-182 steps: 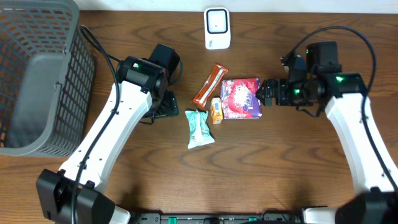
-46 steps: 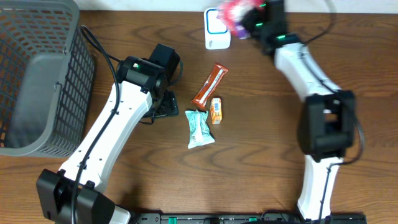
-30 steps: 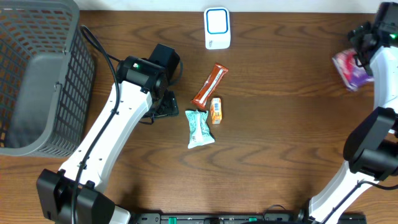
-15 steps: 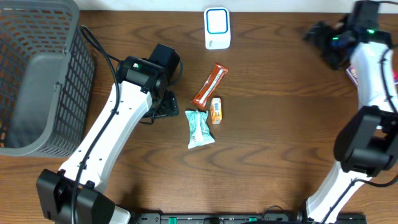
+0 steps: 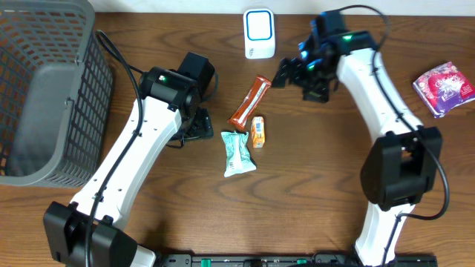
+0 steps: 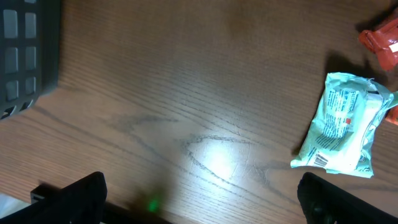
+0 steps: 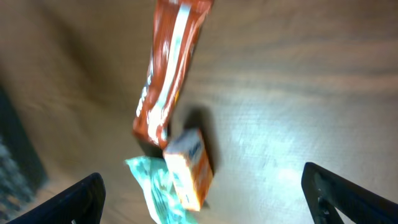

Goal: Scan the item barcode
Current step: 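Move the right gripper to the small orange box and grasp it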

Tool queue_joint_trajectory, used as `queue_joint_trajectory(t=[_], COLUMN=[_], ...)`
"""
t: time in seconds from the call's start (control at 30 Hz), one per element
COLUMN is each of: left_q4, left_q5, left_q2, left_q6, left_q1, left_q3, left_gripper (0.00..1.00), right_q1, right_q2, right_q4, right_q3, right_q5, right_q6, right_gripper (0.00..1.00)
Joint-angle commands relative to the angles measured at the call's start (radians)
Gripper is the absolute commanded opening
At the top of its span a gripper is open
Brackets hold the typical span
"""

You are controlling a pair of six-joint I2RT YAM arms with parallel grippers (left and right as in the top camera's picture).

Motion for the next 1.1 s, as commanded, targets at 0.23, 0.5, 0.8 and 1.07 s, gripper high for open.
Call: queue_joint_trajectory(t=[0.23,0.5,0.8,1.07], left_q4=[-0.007,-0.007,-0.007,-0.007], left_q5=[-0.016,-0.016,-0.016,-0.016], left_q2=[0.008,0.008,0.008,0.008], left_q6=[-0.012,-0.011,-0.012,-0.012], left_q1=[0.001,0.001,0.001,0.001], left_q3=[0.002,0.002,0.002,0.002], left_gripper=[0.98,0.98,0.98,0.98], right_q1=[0.182,0.253,0.250,0.193], right_q2=[-0.009,-0.009,-0.014,-0.014], right_q4=[-0.060,0.103,0.172,-0.002], right_q3=[-0.065,-0.238,-0.294,-0.168], right_q5=[0.237,0.237,0.237,0.471], right_q6=[-0.013,0.018,0.047,0.037], right_gripper=[0.93,0.83,0.20,0.01])
